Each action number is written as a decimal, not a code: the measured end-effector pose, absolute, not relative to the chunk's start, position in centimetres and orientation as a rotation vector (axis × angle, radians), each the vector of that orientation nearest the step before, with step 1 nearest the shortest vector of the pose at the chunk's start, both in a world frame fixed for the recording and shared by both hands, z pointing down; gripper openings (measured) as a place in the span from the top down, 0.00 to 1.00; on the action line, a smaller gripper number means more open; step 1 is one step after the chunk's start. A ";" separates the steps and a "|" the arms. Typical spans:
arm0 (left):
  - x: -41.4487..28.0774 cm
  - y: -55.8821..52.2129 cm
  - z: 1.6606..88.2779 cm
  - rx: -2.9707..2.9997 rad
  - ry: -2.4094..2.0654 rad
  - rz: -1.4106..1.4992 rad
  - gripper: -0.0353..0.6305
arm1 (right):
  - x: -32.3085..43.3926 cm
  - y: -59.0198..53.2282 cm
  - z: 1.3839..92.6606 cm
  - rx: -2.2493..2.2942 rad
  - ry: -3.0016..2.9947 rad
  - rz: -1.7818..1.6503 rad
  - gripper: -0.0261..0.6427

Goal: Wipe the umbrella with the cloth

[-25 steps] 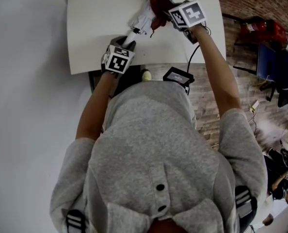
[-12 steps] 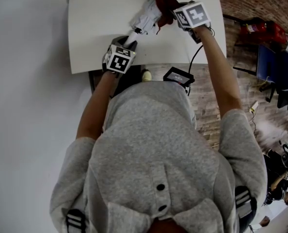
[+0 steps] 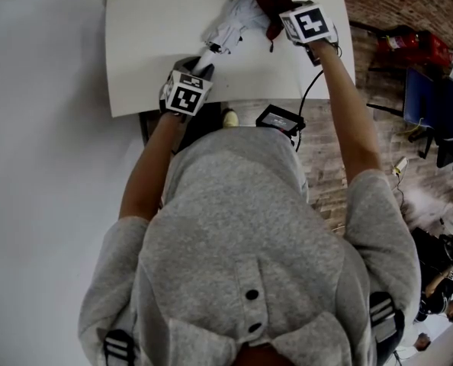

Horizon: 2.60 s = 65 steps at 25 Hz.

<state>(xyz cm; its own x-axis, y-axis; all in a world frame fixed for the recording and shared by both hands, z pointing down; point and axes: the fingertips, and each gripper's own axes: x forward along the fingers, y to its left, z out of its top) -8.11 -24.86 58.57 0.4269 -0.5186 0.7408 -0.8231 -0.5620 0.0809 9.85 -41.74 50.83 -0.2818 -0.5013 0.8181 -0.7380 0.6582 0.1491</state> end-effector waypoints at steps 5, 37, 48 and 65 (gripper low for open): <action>-8.1 -24.9 58.2 2.251 -1.141 0.946 0.72 | 11.0 -40.7 52.0 1.016 -1.926 0.374 0.81; -8.3 -24.8 58.5 2.234 -1.162 0.962 0.72 | -2.1 -28.4 55.0 0.730 -2.139 0.387 0.82; -8.0 -24.5 58.1 2.215 -1.180 0.954 0.71 | -3.1 -25.0 53.6 0.653 -2.211 0.454 0.82; -12.6 -22.4 44.9 2.283 -1.596 0.562 0.82 | 5.5 -25.4 37.2 0.942 -2.525 0.251 0.82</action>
